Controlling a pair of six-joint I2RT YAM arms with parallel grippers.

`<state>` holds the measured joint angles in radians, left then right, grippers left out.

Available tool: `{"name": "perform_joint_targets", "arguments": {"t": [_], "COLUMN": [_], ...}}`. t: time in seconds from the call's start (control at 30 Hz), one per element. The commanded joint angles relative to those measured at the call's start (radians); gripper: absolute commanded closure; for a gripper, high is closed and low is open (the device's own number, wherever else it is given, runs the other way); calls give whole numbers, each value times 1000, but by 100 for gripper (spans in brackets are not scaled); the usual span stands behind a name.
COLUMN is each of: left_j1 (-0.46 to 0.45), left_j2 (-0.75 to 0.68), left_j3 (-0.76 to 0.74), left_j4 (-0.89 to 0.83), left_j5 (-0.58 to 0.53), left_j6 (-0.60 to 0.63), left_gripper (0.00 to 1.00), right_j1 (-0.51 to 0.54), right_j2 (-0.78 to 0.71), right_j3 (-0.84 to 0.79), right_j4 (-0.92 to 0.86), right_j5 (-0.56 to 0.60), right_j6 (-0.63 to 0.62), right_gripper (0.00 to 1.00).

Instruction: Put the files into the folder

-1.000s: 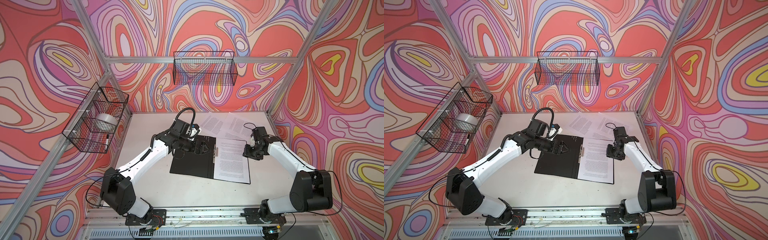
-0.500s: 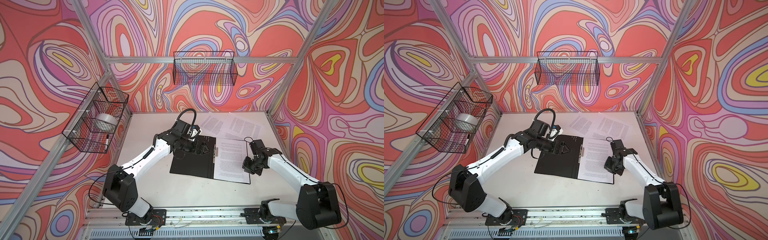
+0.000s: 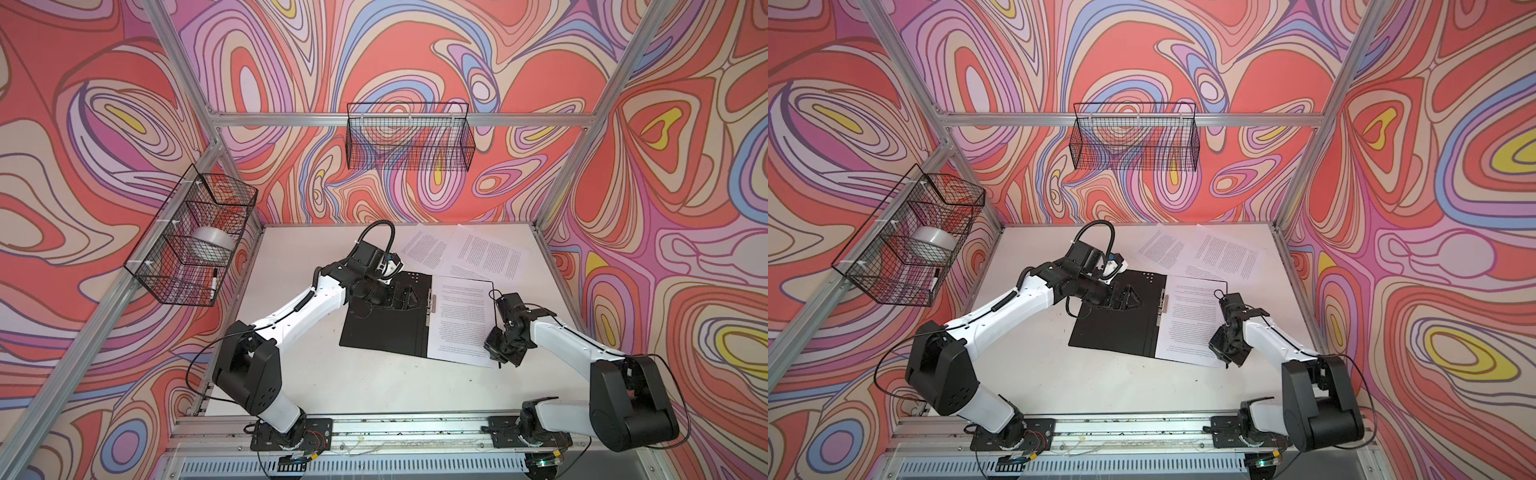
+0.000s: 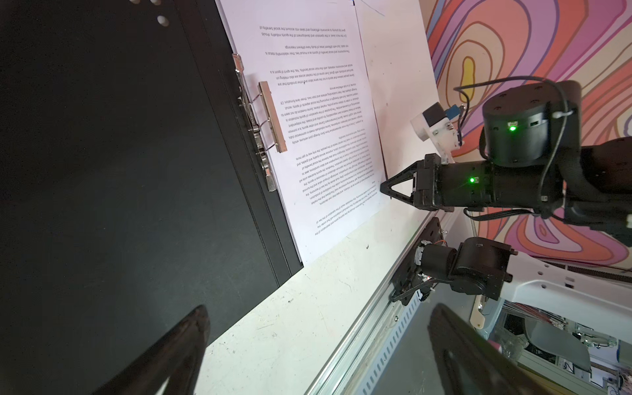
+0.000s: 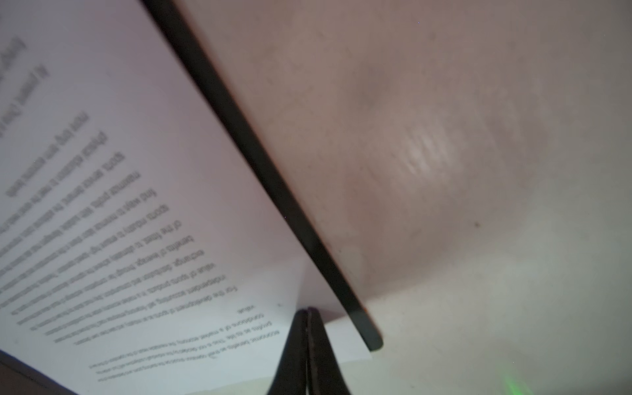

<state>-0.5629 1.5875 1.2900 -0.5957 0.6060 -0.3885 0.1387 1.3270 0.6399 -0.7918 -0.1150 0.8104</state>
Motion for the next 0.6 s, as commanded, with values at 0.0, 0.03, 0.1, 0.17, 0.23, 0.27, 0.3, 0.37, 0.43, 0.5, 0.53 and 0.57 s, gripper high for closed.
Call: {"name": "perform_joint_targets", "arguments": {"t": [0.0, 0.03, 0.1, 0.17, 0.23, 0.27, 0.3, 0.37, 0.43, 0.5, 0.53, 0.57], "left_j1": [3, 4, 6, 6, 6, 6, 8, 14, 25, 32, 33, 36], "left_j2": [3, 3, 3, 3, -1, -5, -12, -31, -60, -92, -108, -127], "left_j3": [13, 15, 16, 15, 16, 15, 15, 8, -11, -29, -38, -50], "left_j4": [-32, -35, -35, -33, -35, -36, -40, -41, -39, -47, -53, -54], "left_j5": [-39, -44, -45, -43, -48, -51, -56, -55, -63, -98, -116, -129], "left_j6": [16, 19, 18, 18, 18, 18, 18, 14, 15, 29, 36, 40], "left_gripper": [0, 0, 0, 0, 0, 0, 0, 0, 0, 0, 0, 0], "right_j1": [2, 2, 1, 2, 3, 5, 11, 27, 53, 87, 102, 125], "right_j2": [7, 1, -9, -24, -34, -34, -30, -12, 32, 76, 99, 129], "right_j3": [-20, -16, 1, 37, 102, 133, 170, 232, 294, 338, 359, 387], "right_j4": [25, 19, 17, 12, -8, -15, -21, -18, -6, 27, 44, 64], "right_j5": [19, 23, 14, -1, -6, -8, -5, -2, -2, -9, -11, -8], "right_j6": [6, 5, -6, -30, -73, -93, -115, -153, -191, -219, -227, -234], "right_gripper": [100, 100, 100, 100, 100, 100, 100, 82, 70, 62, 60, 57]}}
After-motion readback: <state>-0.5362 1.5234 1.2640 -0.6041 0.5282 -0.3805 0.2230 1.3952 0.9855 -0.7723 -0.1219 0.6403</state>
